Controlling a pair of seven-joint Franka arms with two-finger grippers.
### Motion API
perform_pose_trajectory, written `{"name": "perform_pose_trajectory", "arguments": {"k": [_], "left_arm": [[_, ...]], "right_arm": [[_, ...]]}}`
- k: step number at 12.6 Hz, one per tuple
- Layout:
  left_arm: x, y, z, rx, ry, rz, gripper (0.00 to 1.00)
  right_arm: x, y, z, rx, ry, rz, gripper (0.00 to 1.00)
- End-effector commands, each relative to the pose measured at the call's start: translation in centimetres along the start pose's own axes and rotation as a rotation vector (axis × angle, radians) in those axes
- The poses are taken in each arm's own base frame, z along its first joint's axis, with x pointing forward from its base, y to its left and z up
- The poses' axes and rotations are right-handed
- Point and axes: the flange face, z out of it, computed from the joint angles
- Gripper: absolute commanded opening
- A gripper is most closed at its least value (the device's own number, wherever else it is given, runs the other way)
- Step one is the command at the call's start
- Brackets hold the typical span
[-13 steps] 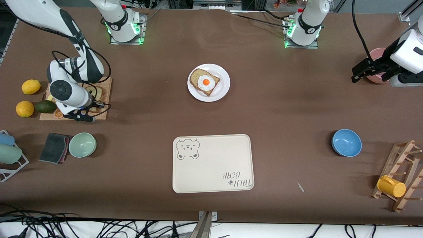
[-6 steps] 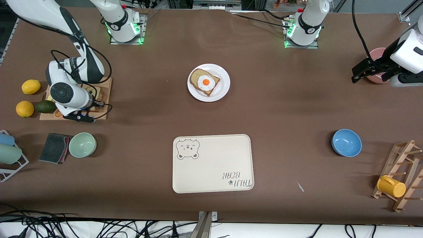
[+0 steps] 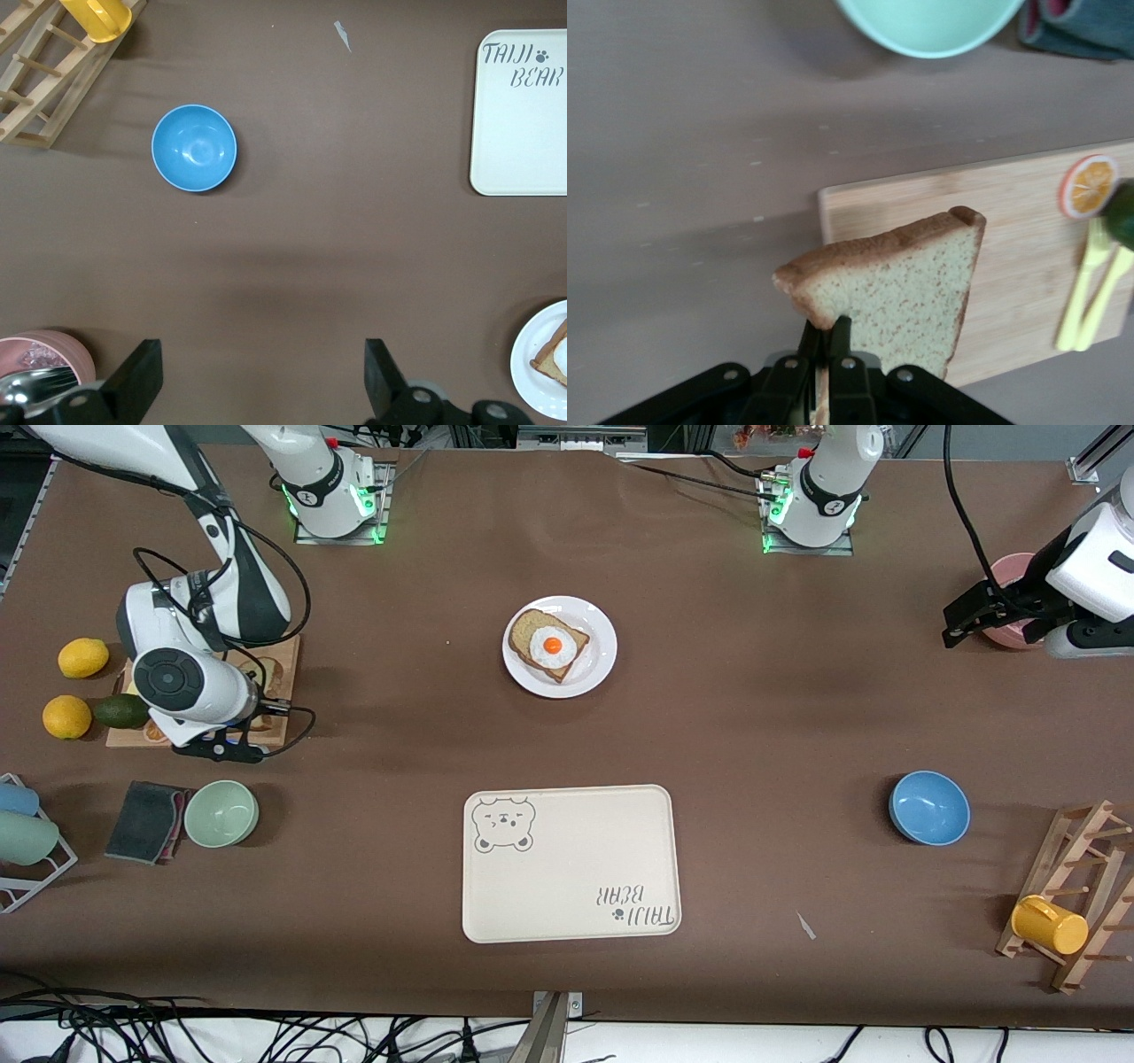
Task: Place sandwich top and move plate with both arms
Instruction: 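Grasp the bread slice edge with the right gripper and lift it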
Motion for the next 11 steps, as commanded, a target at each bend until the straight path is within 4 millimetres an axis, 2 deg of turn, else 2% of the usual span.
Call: {"name": "perform_pose_trajectory", "arguments": {"k": [1, 4, 7, 10, 11], "left_arm": [[0.1, 0.3, -0.7, -0.026, -0.006, -0.002, 1.0], [0.1, 0.1, -0.7, -0.026, -0.006, -0.005, 1.0], [0.1, 0.2, -0.7, -0.026, -0.006, -0.005, 1.0], [0.1, 0.3, -0.7, -0.026, -0.006, -0.003, 1.0], [0.1, 0.3, -0.7, -0.026, -0.006, -0.003, 1.0]], "right_arm": [[-1.0, -2.9, -2.7, 0.004, -0.011, 0.038, 0.0], [-3.4, -9.3, -7.1, 0.016, 0.002, 0.074, 0.0], [-7.0, -15.9, -8.9, 0.058, 0.003, 0.154, 0.0], [-11.6, -25.2, -12.1, 0.12, 0.016, 0.178, 0.0], [-12.1, -28.1, -12.8, 0.154, 0.002, 0.197, 0.0]]}}
